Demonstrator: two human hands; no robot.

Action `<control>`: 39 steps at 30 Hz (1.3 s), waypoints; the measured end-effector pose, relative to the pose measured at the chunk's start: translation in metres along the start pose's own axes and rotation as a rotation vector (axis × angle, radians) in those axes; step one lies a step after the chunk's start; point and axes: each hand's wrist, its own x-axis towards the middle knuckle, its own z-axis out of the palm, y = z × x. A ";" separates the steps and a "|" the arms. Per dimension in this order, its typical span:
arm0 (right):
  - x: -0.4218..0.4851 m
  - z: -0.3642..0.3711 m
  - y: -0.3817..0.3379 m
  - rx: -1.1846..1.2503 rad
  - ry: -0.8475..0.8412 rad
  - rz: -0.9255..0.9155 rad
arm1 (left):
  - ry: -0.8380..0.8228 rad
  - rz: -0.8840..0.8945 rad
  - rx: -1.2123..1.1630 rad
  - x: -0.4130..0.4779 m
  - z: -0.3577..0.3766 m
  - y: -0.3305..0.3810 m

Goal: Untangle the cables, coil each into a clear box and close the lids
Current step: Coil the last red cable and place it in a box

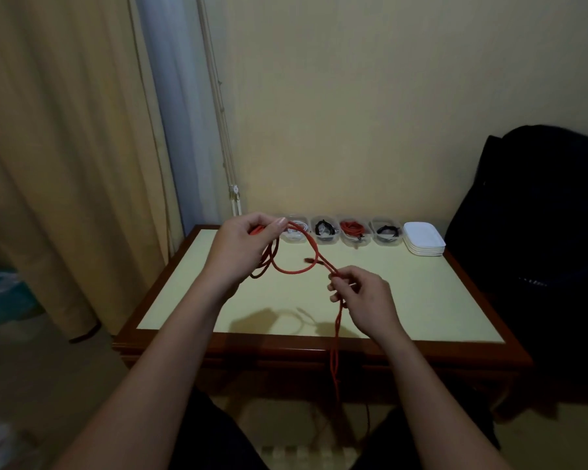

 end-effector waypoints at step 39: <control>0.000 -0.015 -0.048 0.348 -0.006 -0.008 | -0.356 -0.396 -1.090 0.009 -0.008 0.012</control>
